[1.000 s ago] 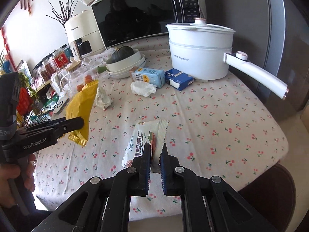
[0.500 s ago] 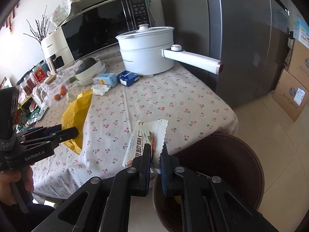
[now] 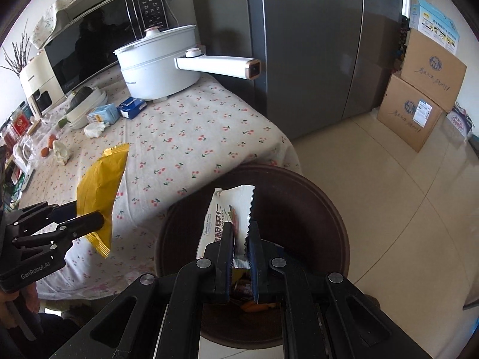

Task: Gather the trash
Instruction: 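Carry both packets over the bin and release them from both tools, then move both tools back over the table toward the crumpled tissues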

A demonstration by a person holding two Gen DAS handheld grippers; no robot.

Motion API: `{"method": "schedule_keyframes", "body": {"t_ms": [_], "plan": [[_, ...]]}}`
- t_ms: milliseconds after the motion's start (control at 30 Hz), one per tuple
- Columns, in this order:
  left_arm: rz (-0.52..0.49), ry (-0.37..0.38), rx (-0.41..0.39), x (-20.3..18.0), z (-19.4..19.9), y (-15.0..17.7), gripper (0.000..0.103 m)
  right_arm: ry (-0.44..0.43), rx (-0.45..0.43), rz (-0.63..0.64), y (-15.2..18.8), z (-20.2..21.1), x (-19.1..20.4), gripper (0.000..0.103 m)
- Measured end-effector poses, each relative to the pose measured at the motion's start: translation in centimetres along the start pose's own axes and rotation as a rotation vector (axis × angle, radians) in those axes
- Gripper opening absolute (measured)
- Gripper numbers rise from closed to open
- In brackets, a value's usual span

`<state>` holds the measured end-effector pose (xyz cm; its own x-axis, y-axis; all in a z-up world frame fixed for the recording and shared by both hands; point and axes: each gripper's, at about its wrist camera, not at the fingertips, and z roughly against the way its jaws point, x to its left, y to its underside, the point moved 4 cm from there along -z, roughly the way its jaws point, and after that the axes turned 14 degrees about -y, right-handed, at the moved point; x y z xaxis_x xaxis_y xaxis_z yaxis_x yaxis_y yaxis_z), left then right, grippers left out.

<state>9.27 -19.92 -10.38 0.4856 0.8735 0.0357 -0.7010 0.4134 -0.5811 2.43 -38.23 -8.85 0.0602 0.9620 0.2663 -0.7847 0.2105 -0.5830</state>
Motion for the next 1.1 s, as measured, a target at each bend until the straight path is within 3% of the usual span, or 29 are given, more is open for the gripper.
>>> {"method": "schedule_keyframes", "body": {"t_ms": [467, 500, 567, 633, 867, 1100], "plan": [[-0.073, 0.072, 0.005, -5.9, -1.9, -0.5, 0.044, 0.060, 0.041, -0.026, 1.8, 1.2, -3.3, 0.017], [-0.076, 0.054, -0.005, -5.9, -1.8, -0.5, 0.047, 0.061, 0.041, -0.026, 1.7, 1.2, -3.4, 0.018], [-0.075, 0.015, -0.009, -5.6, -1.9, -0.7, 0.073, 0.062, 0.037, -0.024, 1.4, 1.3, -3.3, 0.020], [-0.049, -0.024, -0.014, -4.8, -1.8, -0.9, 0.086, 0.062, 0.033, -0.023, 1.2, 1.3, -3.1, 0.025], [0.003, -0.081, 0.009, -2.4, -1.8, -0.8, 0.089, 0.049, 0.021, -0.014, 0.7, 1.2, -2.1, 0.034], [0.040, -0.117, -0.006, -0.1, -0.5, -0.8, 0.093, 0.026, 0.006, 0.020, -0.1, 0.9, -0.2, 0.052]]}}
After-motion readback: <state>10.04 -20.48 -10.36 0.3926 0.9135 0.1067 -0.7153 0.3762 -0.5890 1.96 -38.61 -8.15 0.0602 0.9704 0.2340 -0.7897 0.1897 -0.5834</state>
